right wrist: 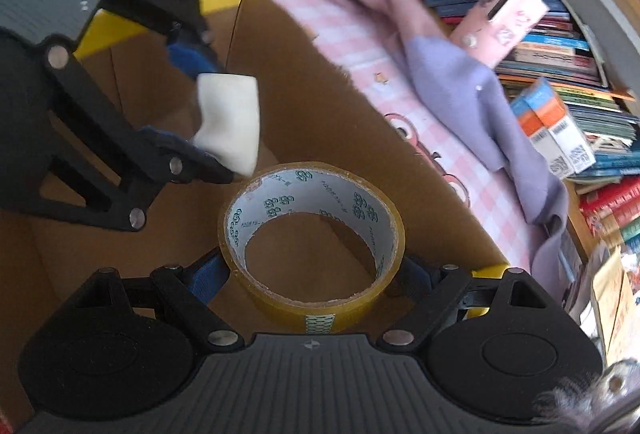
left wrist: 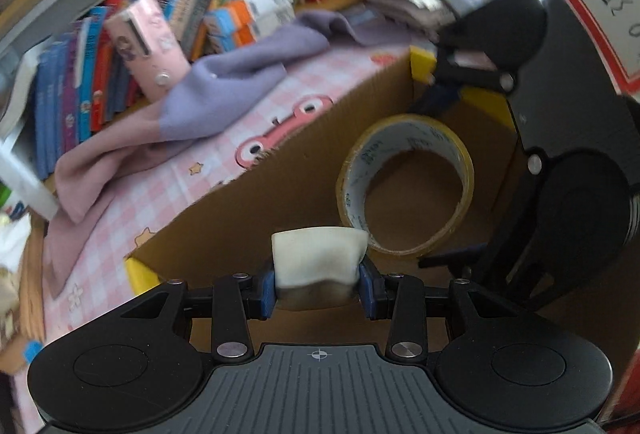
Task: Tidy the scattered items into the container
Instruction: 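Open both tools to drop the block and tape roll into the box, then lift both open tools out of the box and back away, then move both tools toward the white charger plug and small card box, then grasp the white charger plug with the left tool, then grasp the small white-and-red card box with the right tool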
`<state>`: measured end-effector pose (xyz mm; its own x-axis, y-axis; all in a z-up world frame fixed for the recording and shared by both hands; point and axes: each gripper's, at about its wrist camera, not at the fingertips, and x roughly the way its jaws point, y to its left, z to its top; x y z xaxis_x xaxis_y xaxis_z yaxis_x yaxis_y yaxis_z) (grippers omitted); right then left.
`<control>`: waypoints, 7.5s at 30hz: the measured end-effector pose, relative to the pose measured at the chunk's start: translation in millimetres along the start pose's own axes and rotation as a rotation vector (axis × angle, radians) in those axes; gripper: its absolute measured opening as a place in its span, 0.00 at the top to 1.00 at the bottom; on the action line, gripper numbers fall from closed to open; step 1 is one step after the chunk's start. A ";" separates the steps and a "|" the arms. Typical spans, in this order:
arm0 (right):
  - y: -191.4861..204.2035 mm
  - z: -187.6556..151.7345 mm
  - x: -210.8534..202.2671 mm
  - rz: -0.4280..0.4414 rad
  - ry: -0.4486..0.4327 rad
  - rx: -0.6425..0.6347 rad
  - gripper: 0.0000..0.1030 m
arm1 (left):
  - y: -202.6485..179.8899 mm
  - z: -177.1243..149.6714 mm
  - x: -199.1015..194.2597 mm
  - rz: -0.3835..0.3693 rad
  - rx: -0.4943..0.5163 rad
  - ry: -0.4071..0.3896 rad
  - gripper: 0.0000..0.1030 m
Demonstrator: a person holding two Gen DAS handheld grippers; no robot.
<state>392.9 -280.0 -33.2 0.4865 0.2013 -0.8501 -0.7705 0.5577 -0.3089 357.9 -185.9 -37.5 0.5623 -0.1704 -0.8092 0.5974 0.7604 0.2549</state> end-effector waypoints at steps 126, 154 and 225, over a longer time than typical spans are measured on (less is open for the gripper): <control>378.2 40.8 -163.2 -0.129 -0.249 0.631 0.10 | 37.6 -372.0 -257.4 0.180 -0.702 -0.139 0.04; 311.8 108.0 -93.5 -0.067 -0.271 0.579 0.27 | 104.0 -338.0 -204.1 0.226 -0.724 -0.141 0.05; 209.0 264.4 107.2 0.127 -0.109 0.380 0.60 | 241.2 -295.2 -79.7 0.233 -0.850 -0.049 0.31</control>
<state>392.9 71.1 -76.2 0.4540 0.3598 -0.8151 -0.6300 0.7765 -0.0081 288.4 196.1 -67.8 0.6520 0.0358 -0.7574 -0.1523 0.9847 -0.0846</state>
